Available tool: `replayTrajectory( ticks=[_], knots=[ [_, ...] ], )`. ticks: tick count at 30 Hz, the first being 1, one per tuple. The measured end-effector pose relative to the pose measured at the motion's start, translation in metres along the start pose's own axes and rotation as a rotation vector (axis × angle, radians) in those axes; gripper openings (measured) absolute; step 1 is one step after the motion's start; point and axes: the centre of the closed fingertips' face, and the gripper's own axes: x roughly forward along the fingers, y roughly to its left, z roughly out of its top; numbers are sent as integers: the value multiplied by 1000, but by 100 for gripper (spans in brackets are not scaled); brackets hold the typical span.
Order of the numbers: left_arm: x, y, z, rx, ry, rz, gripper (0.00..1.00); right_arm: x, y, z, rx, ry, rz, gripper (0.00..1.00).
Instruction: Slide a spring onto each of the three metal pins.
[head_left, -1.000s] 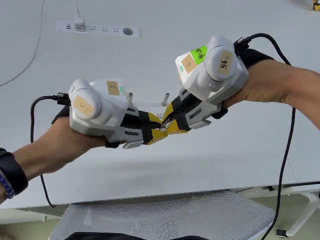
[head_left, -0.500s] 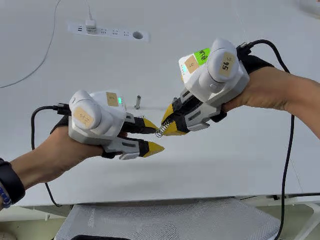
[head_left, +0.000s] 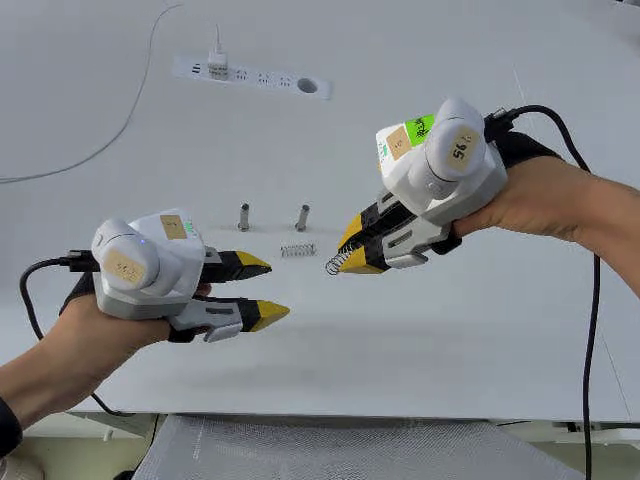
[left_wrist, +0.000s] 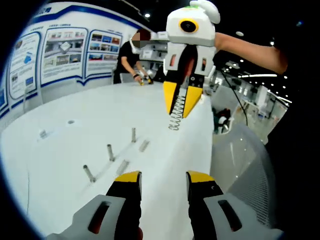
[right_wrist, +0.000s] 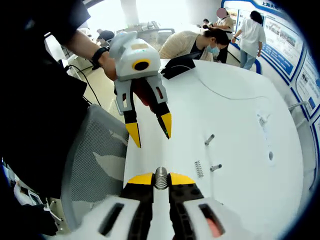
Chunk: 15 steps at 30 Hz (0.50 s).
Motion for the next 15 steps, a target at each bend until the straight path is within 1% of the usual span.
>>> replayTrajectory(
  ticks=[3,6,8,12,15],
  knots=[
    [-6,9,-6,-21,1,38,38,4,-3,0,8,6,-7,12],
    [-13,17,-11,-37,5,73,40,6,-10,-2,22,7,-19,12],
    [-17,23,-17,-50,15,97,43,9,-13,0,31,9,-23,12],
    [-27,33,-26,-75,22,151,49,15,-20,3,36,17,-32,12],
    [-33,38,-32,-88,28,176,52,19,-28,5,41,24,-41,12]
  ],
)
